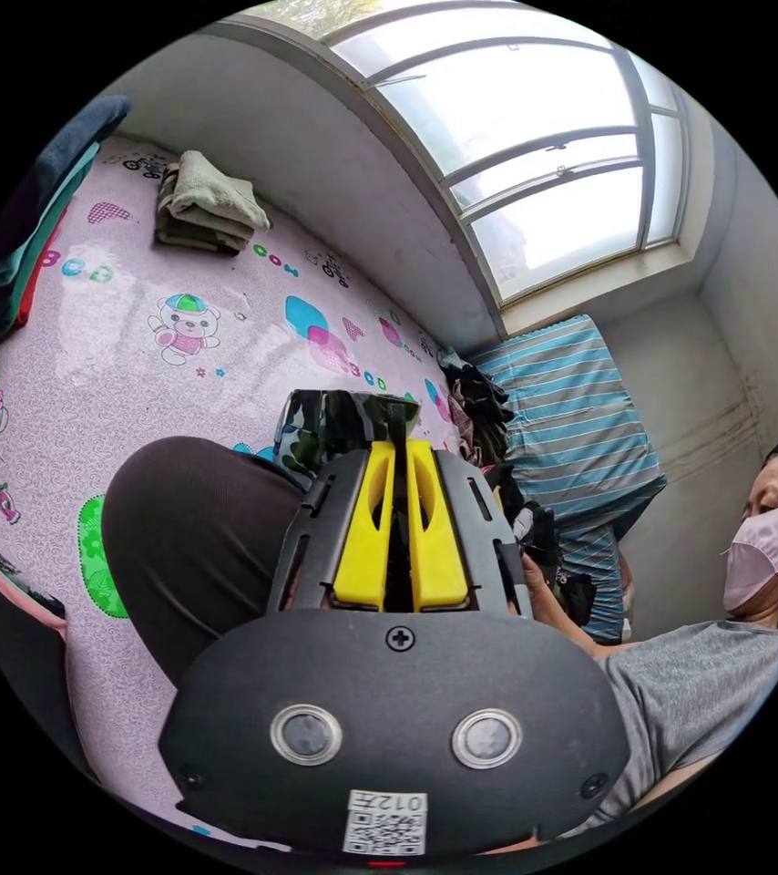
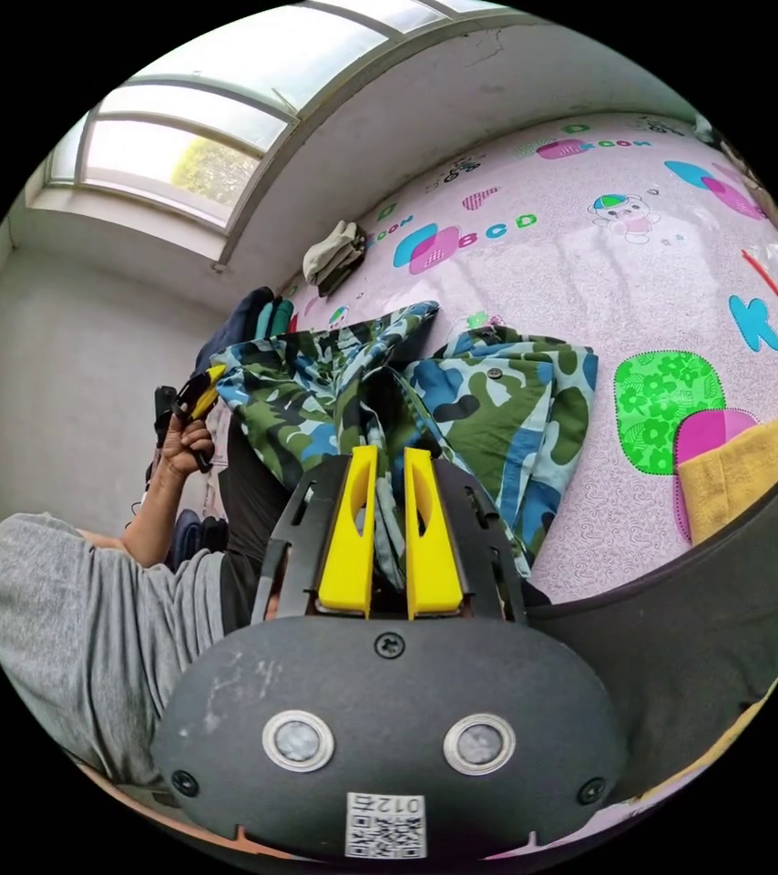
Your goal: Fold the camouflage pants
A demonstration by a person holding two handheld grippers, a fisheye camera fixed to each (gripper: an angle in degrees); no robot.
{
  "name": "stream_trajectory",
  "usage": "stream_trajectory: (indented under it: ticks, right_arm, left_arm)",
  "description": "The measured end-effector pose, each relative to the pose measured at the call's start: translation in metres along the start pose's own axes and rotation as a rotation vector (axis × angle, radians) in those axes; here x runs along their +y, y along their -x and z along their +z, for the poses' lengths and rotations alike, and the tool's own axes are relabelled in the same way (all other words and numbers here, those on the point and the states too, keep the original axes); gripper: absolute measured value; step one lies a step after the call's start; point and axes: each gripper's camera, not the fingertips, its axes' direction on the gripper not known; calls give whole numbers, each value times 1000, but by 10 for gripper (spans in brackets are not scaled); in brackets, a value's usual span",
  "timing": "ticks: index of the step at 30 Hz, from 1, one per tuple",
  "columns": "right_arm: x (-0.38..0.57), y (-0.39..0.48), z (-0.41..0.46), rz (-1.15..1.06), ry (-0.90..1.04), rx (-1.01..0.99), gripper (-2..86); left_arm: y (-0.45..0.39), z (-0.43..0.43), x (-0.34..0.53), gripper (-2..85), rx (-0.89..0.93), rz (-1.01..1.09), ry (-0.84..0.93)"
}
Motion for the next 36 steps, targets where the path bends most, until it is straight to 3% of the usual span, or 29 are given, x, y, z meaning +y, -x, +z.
stream_trajectory:
  ticks: [20, 23, 31, 33, 36]
  right_arm:
    - [-27, 17, -68, -46, 48, -1, -3]
    - [-46, 12, -131, 10, -88, -24, -7]
    - [-62, 10, -423, 202, -755, 109, -9]
    - [-56, 20, -459, 165, -817, 78, -10]
    - [-52, 41, -475, 119, -792, 195, -10]
  left_arm:
    - [86, 4, 25, 17, 90, -96, -33]
    - [69, -7, -2, 15, 153, -43, -139]
    - [-11, -103, -95, 7, 136, 160, -589]
    - [-27, -118, -109, 4, 131, 213, -585]
    - [-30, -118, -102, 4, 77, 244, -579]
